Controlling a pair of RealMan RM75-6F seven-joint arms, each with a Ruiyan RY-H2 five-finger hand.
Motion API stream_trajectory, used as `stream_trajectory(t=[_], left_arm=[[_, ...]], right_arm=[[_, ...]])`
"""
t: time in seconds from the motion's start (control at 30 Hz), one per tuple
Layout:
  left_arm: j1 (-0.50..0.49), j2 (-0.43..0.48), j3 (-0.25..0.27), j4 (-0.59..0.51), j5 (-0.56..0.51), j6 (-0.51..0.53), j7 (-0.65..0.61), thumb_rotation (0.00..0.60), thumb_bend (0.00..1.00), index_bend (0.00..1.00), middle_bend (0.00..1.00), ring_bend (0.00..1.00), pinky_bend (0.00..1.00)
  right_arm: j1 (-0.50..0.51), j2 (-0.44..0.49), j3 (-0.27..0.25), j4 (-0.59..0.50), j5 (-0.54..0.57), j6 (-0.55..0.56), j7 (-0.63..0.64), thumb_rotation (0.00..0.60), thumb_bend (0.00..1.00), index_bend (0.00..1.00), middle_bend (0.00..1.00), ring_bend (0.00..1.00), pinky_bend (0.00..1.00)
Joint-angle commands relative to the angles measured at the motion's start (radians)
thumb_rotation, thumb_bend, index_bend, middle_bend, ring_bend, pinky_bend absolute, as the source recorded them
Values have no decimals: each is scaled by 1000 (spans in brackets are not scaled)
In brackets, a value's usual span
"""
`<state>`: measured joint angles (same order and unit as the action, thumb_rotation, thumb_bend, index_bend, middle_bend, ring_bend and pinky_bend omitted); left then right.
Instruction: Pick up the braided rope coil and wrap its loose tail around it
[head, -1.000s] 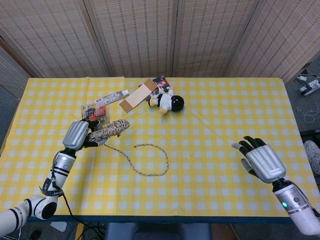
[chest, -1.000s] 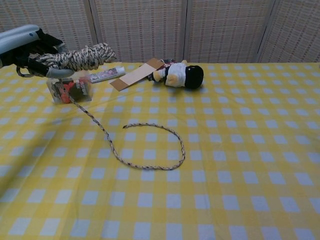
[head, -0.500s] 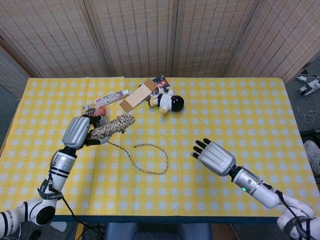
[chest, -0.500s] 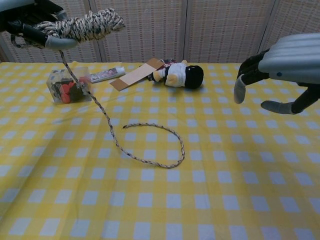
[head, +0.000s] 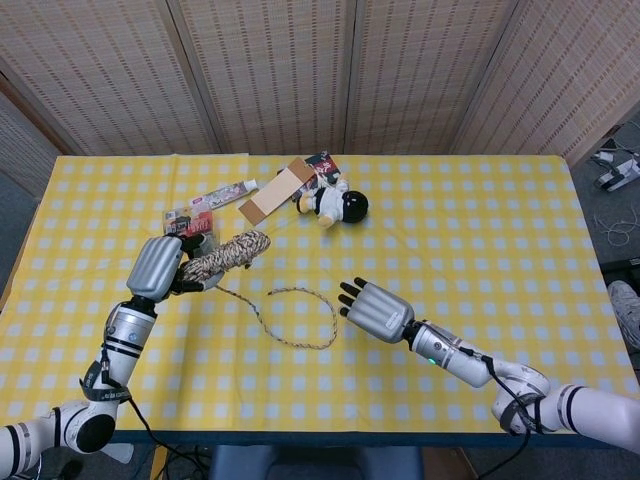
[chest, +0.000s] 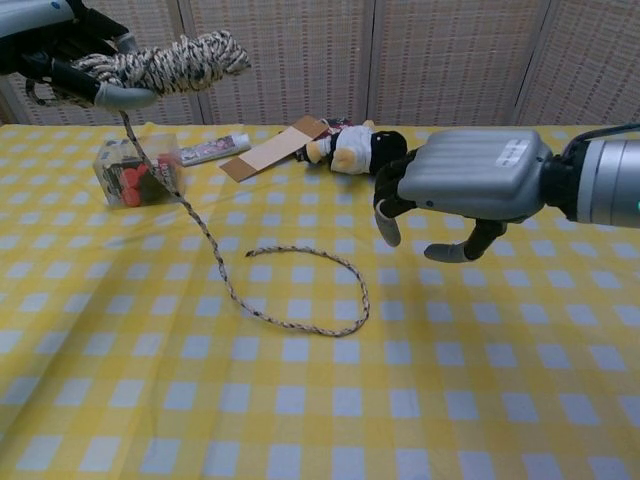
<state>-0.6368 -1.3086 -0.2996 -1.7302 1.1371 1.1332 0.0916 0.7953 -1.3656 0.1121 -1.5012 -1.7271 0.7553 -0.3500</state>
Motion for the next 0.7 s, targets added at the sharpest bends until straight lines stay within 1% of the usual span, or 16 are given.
stream_trajectory(t=[0.03,0.1,0.23,0.33,0.37,0.4,0.53,0.7], left_arm=[[3,0,1,0,-6,5,1,506,250,703,685,559,421],[5,-1,2,-1,-9,9,0,506,250,703,685,559,421],[7,0,6,-1,-10,10,2,507,250,703,685,560,421],[7,-3,7,0,-13,10,1,505,251,703,685,560,421],[7,-4,8,1,-14,10,0,505,250,703,685,560,421],[8,-5,8,2,-14,11,-2,507,250,703,685,560,421],[10,-10,12,8,-13,10,-7,507,250,704,685,559,410],[13,-12,17,15,-14,7,-17,506,250,705,685,559,380]], right_arm=[[29,-72,-15,81,-22,36,43,600,282,439,290,125,250],[36,-105,-22,118,-26,55,63,600,235,462,286,112,226],[46,-158,-32,175,-27,83,93,600,217,496,286,103,170],[56,-190,-43,209,-31,97,118,600,217,523,285,93,75],[58,-199,-46,220,-33,104,121,600,217,524,280,82,31],[60,-209,-50,231,-34,110,127,600,216,524,273,66,8],[60,-238,-61,266,-34,139,146,600,215,524,215,2,0],[60,-278,-83,329,-37,170,192,600,214,524,146,0,0]])
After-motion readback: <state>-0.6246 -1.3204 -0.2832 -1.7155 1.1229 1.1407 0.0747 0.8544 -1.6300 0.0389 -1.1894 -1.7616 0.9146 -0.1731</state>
